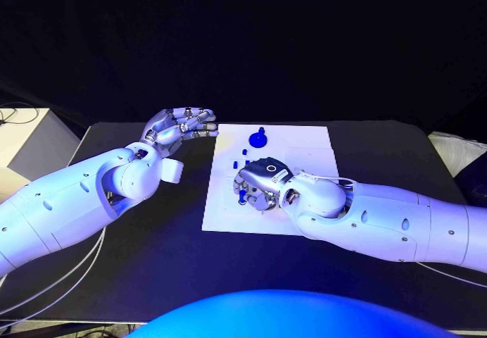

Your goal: Assemble the parts on the task board

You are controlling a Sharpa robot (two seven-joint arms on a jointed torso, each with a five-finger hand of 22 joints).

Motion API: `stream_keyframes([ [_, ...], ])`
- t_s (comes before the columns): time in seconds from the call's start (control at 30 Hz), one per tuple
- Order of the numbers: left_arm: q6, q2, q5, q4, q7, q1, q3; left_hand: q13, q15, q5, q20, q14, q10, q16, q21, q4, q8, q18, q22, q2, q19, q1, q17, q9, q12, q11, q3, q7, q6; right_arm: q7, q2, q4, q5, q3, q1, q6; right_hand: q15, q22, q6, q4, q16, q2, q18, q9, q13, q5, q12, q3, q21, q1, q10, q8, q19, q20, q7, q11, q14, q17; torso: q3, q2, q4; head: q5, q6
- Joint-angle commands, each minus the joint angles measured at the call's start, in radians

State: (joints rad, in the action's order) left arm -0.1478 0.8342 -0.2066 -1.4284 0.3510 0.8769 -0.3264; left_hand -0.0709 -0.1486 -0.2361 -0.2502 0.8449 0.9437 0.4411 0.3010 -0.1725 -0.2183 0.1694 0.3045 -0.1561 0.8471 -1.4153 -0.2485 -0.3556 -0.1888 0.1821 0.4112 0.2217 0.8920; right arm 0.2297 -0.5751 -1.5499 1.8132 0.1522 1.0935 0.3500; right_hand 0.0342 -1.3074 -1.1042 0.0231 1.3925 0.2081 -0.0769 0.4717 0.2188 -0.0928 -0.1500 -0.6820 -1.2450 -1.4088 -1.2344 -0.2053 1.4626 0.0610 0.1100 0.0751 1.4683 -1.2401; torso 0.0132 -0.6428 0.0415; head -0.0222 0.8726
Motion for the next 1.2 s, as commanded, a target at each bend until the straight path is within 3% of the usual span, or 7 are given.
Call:
stream_keyframes([
  [0.03, 0.017, 0.0, 0.005, -0.003, 0.008, 0.0, 0.0, -0.001, 0.001, 0.0, -0.003, -0.008, -0.009, -0.005, -0.005, 0.0, -0.004, 0.011, -0.001, -0.002, 0.007, -0.011, -0.001, 0.001, -0.005, 0.0, -0.006, 0.0, -0.004, 0.016, -0.001, 0.006, 0.018, 0.008, -0.012, -0.035, 0.007, -0.119, -0.005, 0.0, 0.003, -0.022, 0.019, 0.002, 0.016, -0.004, -0.003, -0.004, -0.001, -0.009, -0.047, -0.003, 0.054, -0.007, 0.001, -0.037, 0.039, 0.001, 0.0005, 0.0, 0.0006, -0.001, 0.0],
  [0.67, 0.019, 0.002, 0.005, -0.004, 0.005, 0.0, -0.001, -0.001, 0.001, 0.001, -0.003, -0.009, -0.01, -0.005, -0.01, -0.003, -0.006, 0.01, -0.005, -0.001, 0.011, -0.015, -0.004, 0.002, -0.008, 0.0, -0.01, 0.0, -0.003, 0.015, -0.009, -0.017, 0.017, 0.009, -0.019, -0.029, 0.007, -0.119, -0.005, -0.001, 0.004, -0.022, 0.019, 0.002, 0.017, -0.005, -0.002, -0.005, -0.002, -0.007, -0.047, -0.003, 0.054, -0.007, 0.001, -0.037, 0.04, -0.002, 0.001, 0.0, -0.0009, -0.005, 0.0],
  [1.07, 0.021, 0.002, 0.005, -0.003, 0.003, 0.0, -0.001, -0.001, 0.001, 0.001, -0.003, -0.009, -0.01, -0.005, -0.01, -0.003, -0.006, 0.01, -0.005, -0.001, 0.011, -0.015, -0.004, 0.002, -0.008, 0.0, -0.01, 0.0, -0.003, 0.021, -0.007, -0.006, 0.018, 0.009, -0.019, -0.035, 0.007, -0.116, -0.003, -0.003, 0.001, -0.02, 0.018, 0.003, 0.018, -0.008, -0.001, -0.007, 0.005, -0.003, -0.046, -0.003, 0.052, -0.007, 0.002, -0.036, 0.038, 0.004, 0.0014, 0.0, -0.0014, -0.004, 0.0],
  [1.13, 0.021, 0.002, 0.005, -0.004, 0.003, 0.0, -0.001, -0.001, 0.001, 0.001, -0.003, -0.009, -0.01, -0.005, -0.01, -0.003, -0.006, 0.01, -0.005, -0.001, 0.011, -0.015, -0.004, 0.002, -0.008, 0.0, -0.01, 0.0, -0.003, 0.018, -0.006, -0.003, 0.015, 0.009, -0.019, -0.036, 0.003, -0.115, 0.01, -0.004, -0.001, -0.011, 0.017, 0.003, 0.018, -0.031, 0.009, -0.004, 0.011, 0.014, -0.032, 0.003, 0.05, -0.005, 0.007, -0.031, 0.037, 0.008, 0.0015, 0.0, -0.0012, -0.004, 0.0],
  [1.2, 0.021, 0.002, 0.005, -0.004, 0.003, 0.0, -0.001, -0.001, 0.001, 0.001, -0.003, -0.009, -0.01, -0.005, -0.01, -0.003, -0.006, 0.01, -0.005, -0.001, 0.011, -0.015, -0.004, 0.002, -0.008, 0.0, -0.01, 0.0, -0.003, 0.013, -0.004, 0.001, 0.011, 0.009, -0.019, -0.038, -0.008, -0.112, 0.055, 0.005, -0.005, 0.013, 0.016, -0.005, 0.014, -0.061, 0.026, 0.014, 0.021, 0.048, -0.007, 0.03, 0.047, 0.002, 0.017, -0.02, 0.035, 0.014, 0.0016, 0.0, -0.0013, -0.004, 0.0],
])
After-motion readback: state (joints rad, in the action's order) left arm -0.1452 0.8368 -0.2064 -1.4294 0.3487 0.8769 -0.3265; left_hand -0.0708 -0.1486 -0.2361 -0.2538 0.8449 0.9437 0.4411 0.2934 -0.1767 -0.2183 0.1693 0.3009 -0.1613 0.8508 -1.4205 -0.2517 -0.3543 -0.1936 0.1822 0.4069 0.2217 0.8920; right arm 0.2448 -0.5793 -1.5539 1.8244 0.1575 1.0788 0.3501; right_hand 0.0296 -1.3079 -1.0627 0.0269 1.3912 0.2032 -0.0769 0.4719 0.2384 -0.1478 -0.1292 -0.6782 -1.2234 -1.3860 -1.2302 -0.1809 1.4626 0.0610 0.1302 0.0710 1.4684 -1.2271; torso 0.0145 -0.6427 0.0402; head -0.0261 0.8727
